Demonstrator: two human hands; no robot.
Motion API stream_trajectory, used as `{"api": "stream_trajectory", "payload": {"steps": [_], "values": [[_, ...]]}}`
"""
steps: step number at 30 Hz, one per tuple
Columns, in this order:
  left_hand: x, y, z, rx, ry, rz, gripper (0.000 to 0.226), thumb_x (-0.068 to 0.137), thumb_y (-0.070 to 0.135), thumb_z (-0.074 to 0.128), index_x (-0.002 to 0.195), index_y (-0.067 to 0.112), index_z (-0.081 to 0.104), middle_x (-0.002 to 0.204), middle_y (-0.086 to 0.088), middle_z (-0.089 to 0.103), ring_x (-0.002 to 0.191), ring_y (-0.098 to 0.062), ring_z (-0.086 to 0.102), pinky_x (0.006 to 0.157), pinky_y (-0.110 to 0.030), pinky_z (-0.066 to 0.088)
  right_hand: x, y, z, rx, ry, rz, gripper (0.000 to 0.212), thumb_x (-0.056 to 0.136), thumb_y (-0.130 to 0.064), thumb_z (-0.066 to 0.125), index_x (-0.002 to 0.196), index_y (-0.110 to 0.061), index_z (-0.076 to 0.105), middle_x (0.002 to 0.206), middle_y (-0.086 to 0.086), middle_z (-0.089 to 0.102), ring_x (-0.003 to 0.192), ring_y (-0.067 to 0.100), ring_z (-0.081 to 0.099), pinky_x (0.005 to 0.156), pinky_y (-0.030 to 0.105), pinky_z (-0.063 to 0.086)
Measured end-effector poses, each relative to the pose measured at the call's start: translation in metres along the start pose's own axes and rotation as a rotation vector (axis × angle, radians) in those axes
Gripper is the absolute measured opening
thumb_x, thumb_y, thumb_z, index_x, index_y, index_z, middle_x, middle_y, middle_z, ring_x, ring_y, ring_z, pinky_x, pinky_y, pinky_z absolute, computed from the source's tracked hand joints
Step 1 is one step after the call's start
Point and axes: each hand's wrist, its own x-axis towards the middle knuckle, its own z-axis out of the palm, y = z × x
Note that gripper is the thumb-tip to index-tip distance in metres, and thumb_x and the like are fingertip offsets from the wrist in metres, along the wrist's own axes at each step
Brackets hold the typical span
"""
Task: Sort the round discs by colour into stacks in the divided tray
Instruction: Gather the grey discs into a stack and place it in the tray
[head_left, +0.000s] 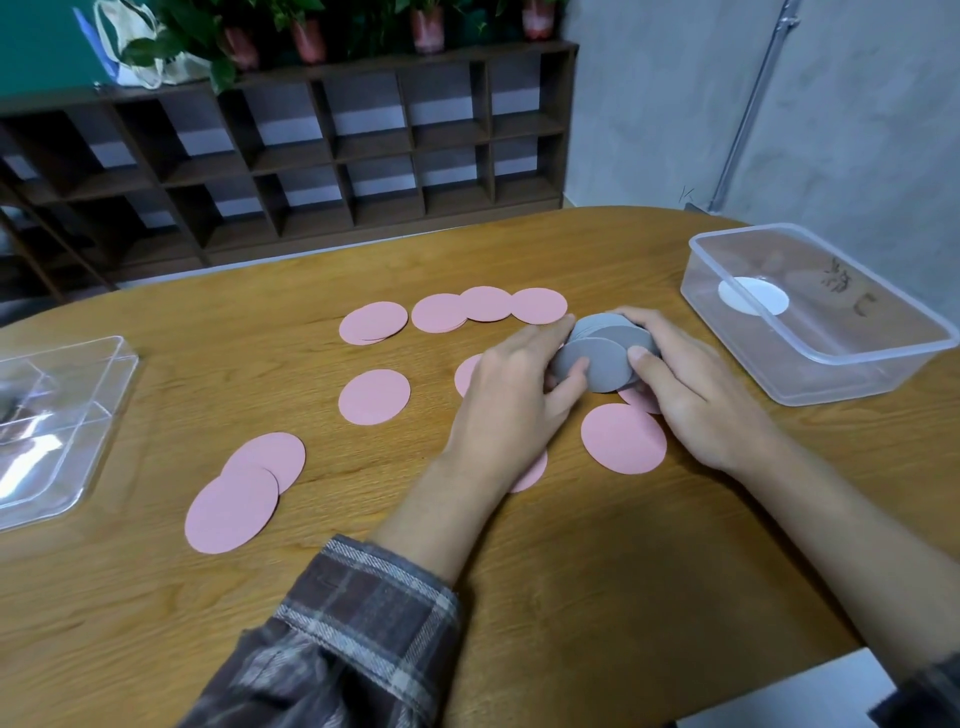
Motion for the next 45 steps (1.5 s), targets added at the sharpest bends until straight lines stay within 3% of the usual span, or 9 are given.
{"api": "stream_trajectory", "payload": {"steps": [5,8,10,17,26,30,35,40,45], "values": [[0.002,-0.002,0.003,-0.06,0.048,-0.037,0.032,0.092,0.023,0.074,0.123,0.013,0.073,0.095,0.002,0.072,0.076,-0.007,0.059,0.078,-0.018,0.046,-0.002,-0.006,0.0,0.125,-0.039,0.033,0.049,0.099,-0.027,0.036,0.146,-0.031,0.049,0.131,-0.017,0.055,0.113,-0.003,0.054,0.083,0.009,0.046],[0.001,-0.002,0.004,-0.092,0.088,-0.062,0.031,0.091,0.023,0.077,0.121,0.014,0.076,0.091,0.003,0.063,0.071,-0.007,0.058,0.077,-0.017,0.048,-0.002,-0.007,0.001,0.03,-0.066,0.048,0.054,0.102,-0.033,0.04,0.156,-0.035,0.035,0.145,-0.017,0.048,0.127,-0.001,0.048,0.106,0.023,0.042],[0.001,-0.003,0.005,-0.09,0.088,-0.067,0.029,0.092,0.024,0.076,0.117,0.012,0.077,0.089,0.0,0.067,0.073,-0.013,0.061,0.076,-0.027,0.051,-0.002,-0.006,0.002,-0.069,-0.087,0.055,0.058,0.106,-0.035,0.045,0.16,-0.037,0.024,0.148,-0.016,0.043,0.133,0.002,0.041,0.113,0.031,0.032],[0.001,-0.002,0.008,-0.112,0.05,-0.152,0.027,0.092,0.03,0.075,0.102,0.005,0.074,0.076,-0.003,0.073,0.068,-0.02,0.063,0.07,-0.04,0.05,0.001,-0.011,0.008,-0.208,-0.114,0.064,0.067,0.108,-0.041,0.04,0.164,-0.034,0.003,0.152,-0.007,0.038,0.126,0.0,0.039,0.101,0.022,0.029],[0.0,0.001,0.009,-0.022,-0.005,-0.069,0.029,0.104,0.022,0.058,0.126,0.005,0.068,0.098,-0.009,0.075,0.089,-0.025,0.066,0.081,-0.041,0.05,0.002,-0.014,0.009,-0.252,-0.107,0.079,0.073,0.11,-0.036,0.035,0.162,-0.03,-0.015,0.169,0.0,0.019,0.149,0.014,0.03,0.108,0.02,0.025],[-0.001,0.001,0.012,0.026,-0.005,-0.029,0.035,0.104,0.019,0.056,0.135,0.004,0.063,0.105,-0.01,0.075,0.096,-0.027,0.067,0.082,-0.04,0.051,0.001,-0.011,0.009,-0.235,-0.07,0.054,0.066,0.109,-0.034,0.038,0.164,-0.026,0.002,0.167,-0.001,0.024,0.149,0.012,0.029,0.11,0.019,0.023],[-0.002,-0.006,0.003,-0.006,0.034,0.005,0.03,0.099,0.025,0.065,0.125,0.011,0.074,0.089,-0.002,0.076,0.078,-0.02,0.067,0.072,-0.037,0.051,-0.001,-0.007,0.006,-0.213,-0.038,0.026,0.049,0.107,-0.032,0.045,0.153,-0.026,0.032,0.149,-0.003,0.049,0.133,0.016,0.048,0.106,0.032,0.038],[-0.002,-0.002,-0.002,-0.082,0.038,-0.043,0.042,0.098,0.026,0.07,0.137,0.012,0.067,0.104,0.003,0.073,0.09,-0.002,0.061,0.079,-0.009,0.043,-0.001,-0.006,0.005,-0.163,-0.046,0.029,0.042,0.107,-0.033,0.045,0.147,-0.026,0.033,0.135,-0.007,0.053,0.12,0.01,0.052,0.099,0.035,0.042],[-0.005,-0.002,-0.001,0.047,-0.221,-0.088,0.063,0.107,0.038,0.05,0.161,0.011,0.032,0.132,-0.002,0.053,0.122,-0.019,0.053,0.104,-0.036,0.045,-0.002,-0.006,0.007,-0.18,-0.103,0.0,0.043,0.108,-0.033,0.041,0.15,-0.027,0.033,0.142,-0.007,0.051,0.125,0.009,0.05,0.098,0.027,0.037]]}}
